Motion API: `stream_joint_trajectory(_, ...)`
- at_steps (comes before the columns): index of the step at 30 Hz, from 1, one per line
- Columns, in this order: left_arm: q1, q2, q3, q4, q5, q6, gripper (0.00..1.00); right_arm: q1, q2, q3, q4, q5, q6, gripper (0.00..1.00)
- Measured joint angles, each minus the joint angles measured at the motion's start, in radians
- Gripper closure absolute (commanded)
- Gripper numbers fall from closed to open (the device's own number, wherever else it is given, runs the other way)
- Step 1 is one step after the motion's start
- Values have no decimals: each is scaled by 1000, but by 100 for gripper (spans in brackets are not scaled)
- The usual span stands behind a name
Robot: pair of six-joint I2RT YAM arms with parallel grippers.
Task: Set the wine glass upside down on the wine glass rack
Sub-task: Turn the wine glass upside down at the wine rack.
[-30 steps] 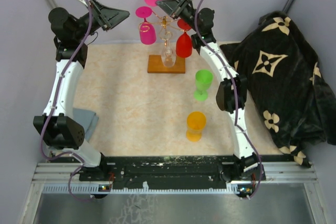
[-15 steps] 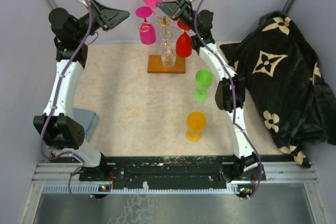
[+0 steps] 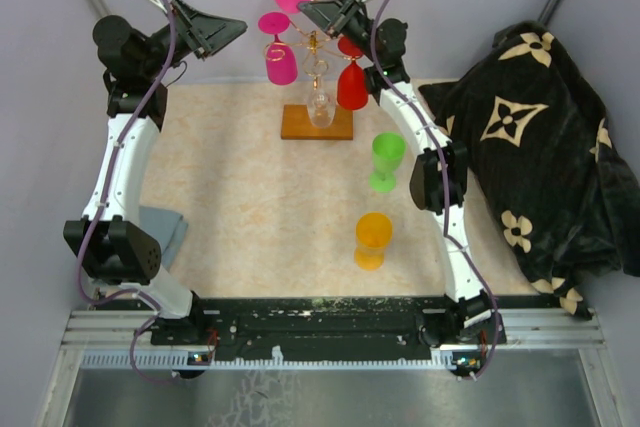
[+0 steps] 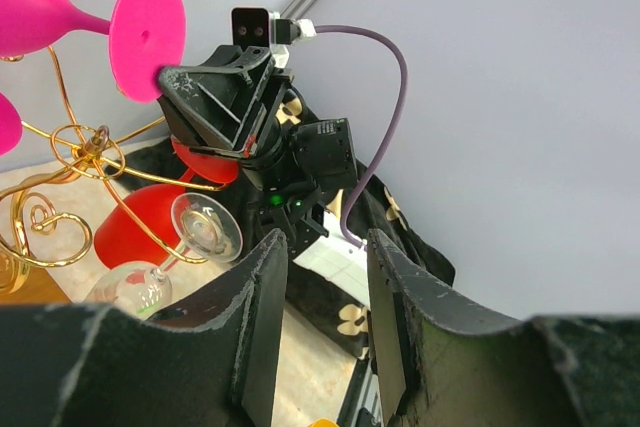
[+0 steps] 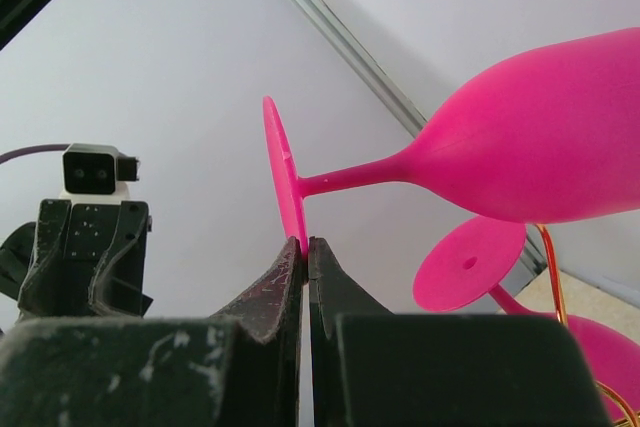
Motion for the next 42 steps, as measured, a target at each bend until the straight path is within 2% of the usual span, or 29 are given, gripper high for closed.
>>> stream_joint_trajectory(15, 0, 0, -15, 10, -2, 6, 56, 0, -11, 26, 39, -33, -9, 100)
stream_joint_trajectory(30, 2, 0, -58, -35, -25, 39, 55, 0, -269, -98, 16, -124, -87, 100)
stream_joint_trajectory(42, 37, -26, -63, -99, -131, 98, 55, 8, -327, -135, -90, -222, -40, 100)
